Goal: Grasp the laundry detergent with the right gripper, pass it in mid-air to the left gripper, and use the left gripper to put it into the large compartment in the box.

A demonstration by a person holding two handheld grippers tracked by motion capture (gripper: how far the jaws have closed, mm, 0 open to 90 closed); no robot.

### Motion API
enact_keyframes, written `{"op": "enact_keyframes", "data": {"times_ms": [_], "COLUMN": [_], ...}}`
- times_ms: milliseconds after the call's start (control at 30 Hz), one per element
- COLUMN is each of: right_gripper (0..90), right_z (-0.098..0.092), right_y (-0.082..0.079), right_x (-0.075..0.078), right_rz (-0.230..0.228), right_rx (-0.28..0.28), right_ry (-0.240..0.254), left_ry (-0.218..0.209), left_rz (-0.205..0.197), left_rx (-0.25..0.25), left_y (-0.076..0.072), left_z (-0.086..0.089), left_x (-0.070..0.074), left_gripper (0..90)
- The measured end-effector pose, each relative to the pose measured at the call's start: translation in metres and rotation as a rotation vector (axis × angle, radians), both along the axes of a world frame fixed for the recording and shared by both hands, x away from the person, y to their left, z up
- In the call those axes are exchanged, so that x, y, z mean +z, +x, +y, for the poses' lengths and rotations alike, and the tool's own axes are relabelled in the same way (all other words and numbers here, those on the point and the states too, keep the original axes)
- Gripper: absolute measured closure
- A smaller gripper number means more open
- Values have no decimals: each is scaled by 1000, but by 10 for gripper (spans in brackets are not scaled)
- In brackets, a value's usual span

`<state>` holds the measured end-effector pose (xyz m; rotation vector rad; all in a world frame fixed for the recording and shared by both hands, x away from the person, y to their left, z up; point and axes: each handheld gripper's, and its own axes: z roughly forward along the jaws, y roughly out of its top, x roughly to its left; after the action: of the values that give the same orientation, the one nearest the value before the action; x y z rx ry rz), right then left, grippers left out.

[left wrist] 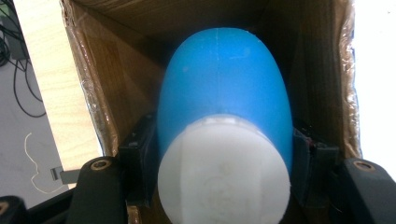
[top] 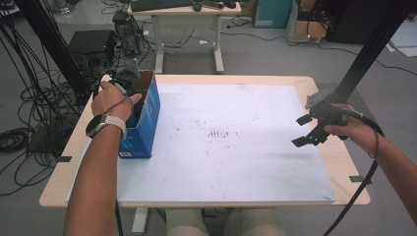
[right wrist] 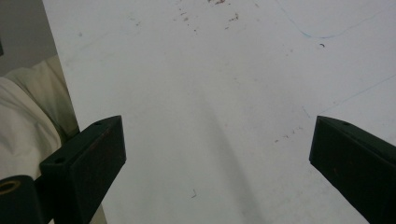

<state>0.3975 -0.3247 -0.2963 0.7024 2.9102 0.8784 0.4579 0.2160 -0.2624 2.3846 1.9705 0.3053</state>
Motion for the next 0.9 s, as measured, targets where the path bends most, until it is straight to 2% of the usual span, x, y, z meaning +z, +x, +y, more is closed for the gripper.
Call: {"op": "enact_keyframes", "data": {"times_ms": [333, 433, 900], "right_gripper": [37, 37, 37], "right_z": [-1, -2, 0], "right_y": [0, 2, 1], "right_x": [0, -1, 0], "right_rz": [-1, -27, -17], "right_rx": [-2, 33, 21], "right_ry": [1, 13, 9], "left_ry": [5, 5, 1], "left_rz": [4, 1, -2], "left_rx": [-4, -3, -2], "left_y": [-1, -1, -2], "left_z": [0, -1, 0], "left_x": [0, 0, 0], "left_gripper": [374, 373, 373]}}
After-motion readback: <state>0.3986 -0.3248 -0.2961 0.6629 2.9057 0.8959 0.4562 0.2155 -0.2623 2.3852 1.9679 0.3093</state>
